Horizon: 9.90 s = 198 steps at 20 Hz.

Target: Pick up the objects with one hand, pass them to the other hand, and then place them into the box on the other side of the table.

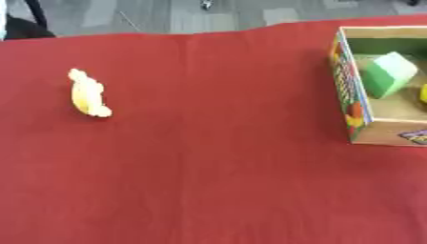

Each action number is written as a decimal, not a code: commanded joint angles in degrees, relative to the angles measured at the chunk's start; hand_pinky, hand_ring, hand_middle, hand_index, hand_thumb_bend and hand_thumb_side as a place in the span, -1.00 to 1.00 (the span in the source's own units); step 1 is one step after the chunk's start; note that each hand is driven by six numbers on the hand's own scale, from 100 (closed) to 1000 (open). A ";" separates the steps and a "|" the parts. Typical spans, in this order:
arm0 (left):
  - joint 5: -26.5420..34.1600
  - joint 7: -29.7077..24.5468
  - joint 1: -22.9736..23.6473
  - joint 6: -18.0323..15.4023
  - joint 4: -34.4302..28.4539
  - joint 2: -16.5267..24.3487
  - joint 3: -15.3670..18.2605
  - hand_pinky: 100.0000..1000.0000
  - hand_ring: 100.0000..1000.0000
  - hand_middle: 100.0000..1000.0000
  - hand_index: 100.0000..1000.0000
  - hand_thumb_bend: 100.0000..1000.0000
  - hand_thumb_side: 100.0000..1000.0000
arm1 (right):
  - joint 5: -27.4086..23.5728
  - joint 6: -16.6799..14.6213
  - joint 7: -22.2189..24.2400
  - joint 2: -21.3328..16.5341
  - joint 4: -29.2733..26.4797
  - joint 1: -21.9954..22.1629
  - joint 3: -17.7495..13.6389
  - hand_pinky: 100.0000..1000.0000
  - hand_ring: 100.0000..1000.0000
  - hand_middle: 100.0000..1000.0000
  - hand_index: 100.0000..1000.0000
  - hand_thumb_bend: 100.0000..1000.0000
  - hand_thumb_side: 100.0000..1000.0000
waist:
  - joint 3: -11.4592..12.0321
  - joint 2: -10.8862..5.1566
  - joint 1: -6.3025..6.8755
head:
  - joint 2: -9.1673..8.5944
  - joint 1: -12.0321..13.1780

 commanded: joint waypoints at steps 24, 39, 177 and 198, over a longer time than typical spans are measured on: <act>-15.71 -28.28 -13.56 -15.26 12.13 -5.80 -7.24 0.62 0.57 0.41 0.54 0.59 -1.00 | 8.26 5.49 4.94 3.08 -0.91 -1.08 5.73 0.76 0.93 0.54 0.75 -1.00 -0.46 | -1.73 0.18 0.57 | -1.15 1.83; -21.77 -31.69 -18.22 -14.94 17.55 -12.10 -10.19 0.63 0.60 0.46 0.63 0.59 -0.97 | 8.00 7.84 5.87 3.84 -0.91 -2.28 6.89 0.76 0.92 0.52 0.74 -1.00 -0.38 | -2.54 0.16 1.09 | -1.29 0.07; -20.98 20.61 -3.20 -21.31 -9.54 -49.42 -18.00 0.09 -0.12 -0.42 -0.12 -1.00 -1.00 | 27.51 27.53 38.42 0.22 -0.91 -35.02 36.24 0.81 1.00 0.66 0.85 -0.76 -0.30 | 3.37 -2.18 -5.79 | 4.24 -15.31; -30.61 26.08 -2.80 -23.81 -10.32 -52.20 -19.79 0.09 -0.12 -0.41 -0.12 -1.00 -1.00 | 28.60 35.09 38.65 1.71 -0.91 -34.61 36.84 0.86 1.00 0.71 0.94 -0.80 0.01 | 4.15 -1.80 -6.13 | 4.90 -18.33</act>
